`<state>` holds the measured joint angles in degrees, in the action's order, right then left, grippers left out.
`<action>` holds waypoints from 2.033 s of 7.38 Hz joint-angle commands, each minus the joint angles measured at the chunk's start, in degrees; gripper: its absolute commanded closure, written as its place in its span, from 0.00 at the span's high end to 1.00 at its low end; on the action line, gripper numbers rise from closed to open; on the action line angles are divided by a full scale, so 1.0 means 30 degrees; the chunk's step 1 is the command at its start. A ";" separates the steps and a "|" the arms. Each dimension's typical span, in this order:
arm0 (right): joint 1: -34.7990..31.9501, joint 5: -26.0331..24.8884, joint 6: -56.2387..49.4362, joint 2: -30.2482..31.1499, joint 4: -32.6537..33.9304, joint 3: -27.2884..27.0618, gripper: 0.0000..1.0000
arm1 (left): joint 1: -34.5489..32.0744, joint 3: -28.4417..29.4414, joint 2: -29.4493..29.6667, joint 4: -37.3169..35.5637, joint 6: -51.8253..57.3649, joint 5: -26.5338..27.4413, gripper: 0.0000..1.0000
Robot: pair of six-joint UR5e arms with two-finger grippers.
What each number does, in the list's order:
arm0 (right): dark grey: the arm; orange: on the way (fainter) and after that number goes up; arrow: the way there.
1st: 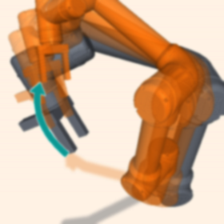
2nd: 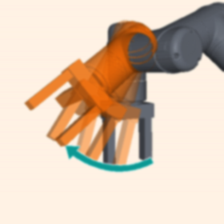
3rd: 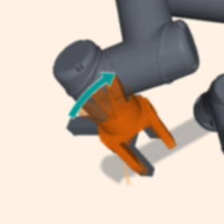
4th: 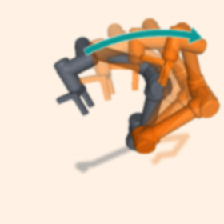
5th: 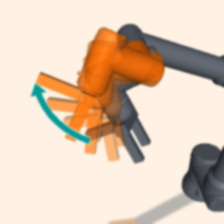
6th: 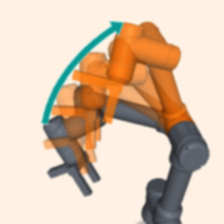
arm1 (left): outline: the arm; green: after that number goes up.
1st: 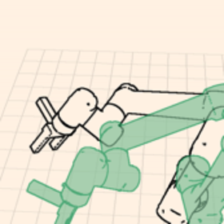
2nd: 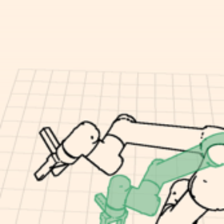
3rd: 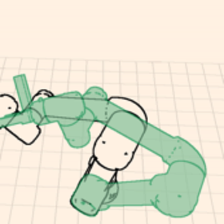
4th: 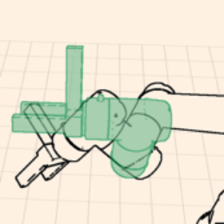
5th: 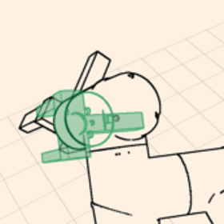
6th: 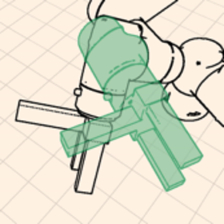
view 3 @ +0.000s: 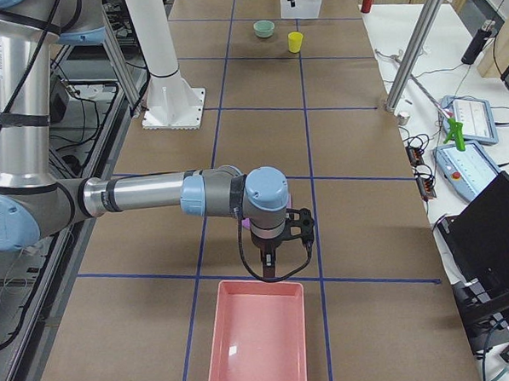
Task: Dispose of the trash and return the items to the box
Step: 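Reach the left gripper to the yellow cup and close on its rim, then lift the yellow cup with the left gripper and carry it over the clear bin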
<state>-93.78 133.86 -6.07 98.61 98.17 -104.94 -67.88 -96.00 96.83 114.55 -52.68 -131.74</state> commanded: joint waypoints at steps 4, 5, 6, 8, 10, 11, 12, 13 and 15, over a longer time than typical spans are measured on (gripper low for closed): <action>0.0029 -0.0029 0.0002 0.0000 0.0000 0.0058 1.00 | 0.1679 0.3407 0.1240 0.4737 -0.2596 0.0437 0.98; 0.0029 -0.0029 0.0002 0.0058 0.0000 0.0087 1.00 | 0.2058 0.3405 0.1240 0.4738 -0.2596 0.0437 0.97; 0.0029 -0.0029 -0.0027 0.0059 0.0000 0.0087 1.00 | 0.2584 0.3492 0.1240 0.4709 -0.2567 0.0495 0.97; 0.0029 -0.0029 0.0002 0.0088 0.0029 0.0116 1.00 | 0.3289 0.3581 0.1240 0.4708 -0.2508 0.0612 0.79; 0.0058 -0.0059 0.0002 0.0088 0.0029 0.0175 1.00 | 0.3321 0.3669 0.1240 0.4679 -0.2508 0.0613 0.26; 0.0058 -0.0030 0.0002 0.0117 0.0029 0.0175 1.00 | 0.3321 0.3669 0.1211 0.4708 -0.2421 0.0613 0.00; 0.0058 -0.0029 0.0002 0.0118 0.0029 0.0175 1.00 | 0.3321 0.3582 0.1182 0.4708 -0.2478 0.0526 0.00; 0.0058 -0.0029 0.0031 0.0118 0.0029 0.0146 1.00 | 0.3263 0.3233 0.1037 0.4737 -0.2565 0.0322 0.00; 0.0087 -0.0029 0.0031 0.0088 0.0029 0.0146 1.00 | 0.2362 0.2356 0.0889 0.4563 -0.2596 -0.2243 0.00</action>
<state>-93.57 133.77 -5.99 98.91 98.26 -104.49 -58.89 -87.25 99.71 128.59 -60.40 -133.90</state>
